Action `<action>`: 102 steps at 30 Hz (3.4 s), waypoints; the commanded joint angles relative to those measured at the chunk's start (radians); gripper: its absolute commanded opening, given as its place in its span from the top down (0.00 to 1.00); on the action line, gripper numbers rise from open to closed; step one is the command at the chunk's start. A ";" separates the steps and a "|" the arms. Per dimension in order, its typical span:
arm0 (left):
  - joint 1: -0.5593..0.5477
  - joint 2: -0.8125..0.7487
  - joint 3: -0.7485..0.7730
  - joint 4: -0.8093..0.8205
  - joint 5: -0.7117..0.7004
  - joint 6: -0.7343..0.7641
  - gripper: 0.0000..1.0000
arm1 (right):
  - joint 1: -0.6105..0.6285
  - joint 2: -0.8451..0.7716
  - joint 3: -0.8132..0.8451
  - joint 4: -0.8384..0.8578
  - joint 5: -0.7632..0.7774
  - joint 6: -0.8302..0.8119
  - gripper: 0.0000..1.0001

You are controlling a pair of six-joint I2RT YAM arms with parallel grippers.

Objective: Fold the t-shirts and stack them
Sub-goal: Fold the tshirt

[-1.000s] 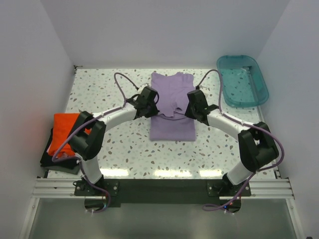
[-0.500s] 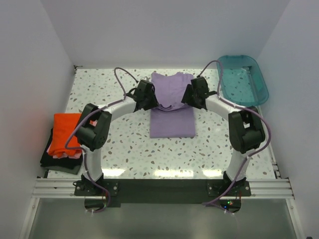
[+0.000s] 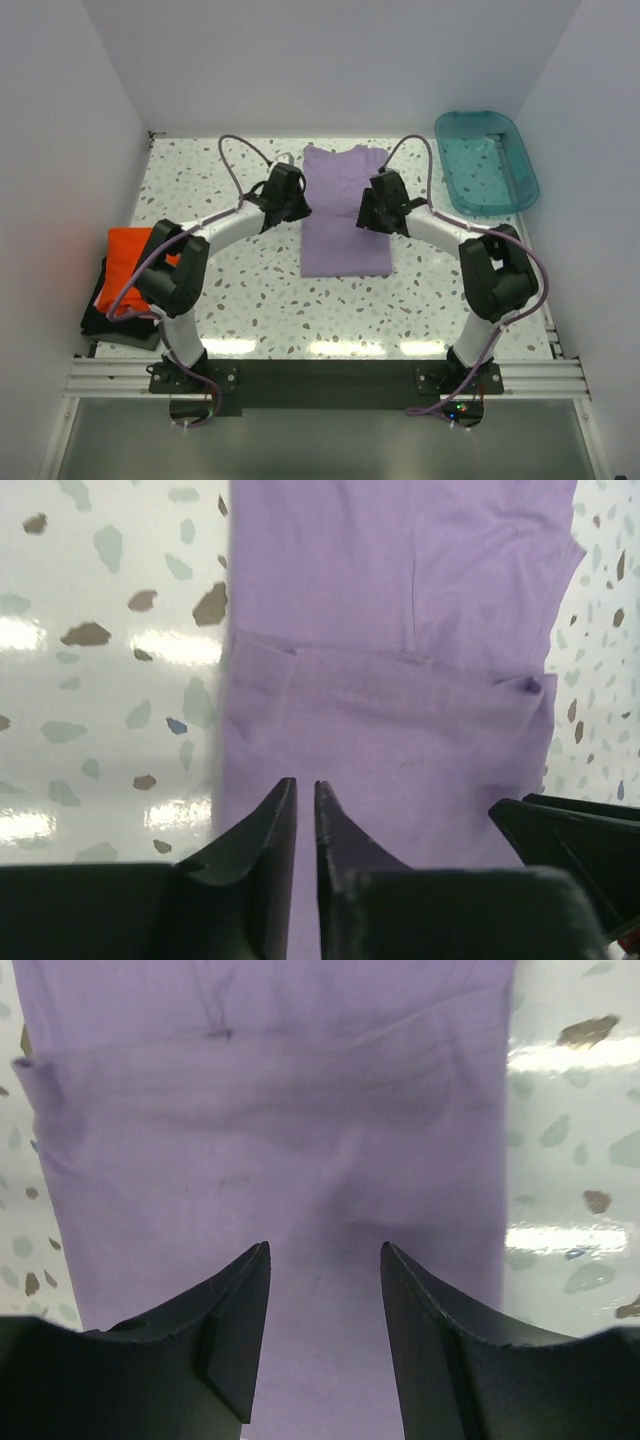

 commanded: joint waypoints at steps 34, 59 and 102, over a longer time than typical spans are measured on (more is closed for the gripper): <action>0.033 0.249 0.025 0.004 -0.016 -0.147 0.94 | -0.017 0.242 0.106 -0.006 0.037 -0.011 0.54; 0.019 -0.148 -0.261 0.043 -0.001 -0.038 0.88 | 0.097 -0.136 -0.198 0.103 -0.105 -0.004 0.48; 0.028 -0.193 -0.281 -0.092 -0.107 -0.022 0.65 | -0.008 -0.195 -0.241 -0.113 0.036 -0.035 0.36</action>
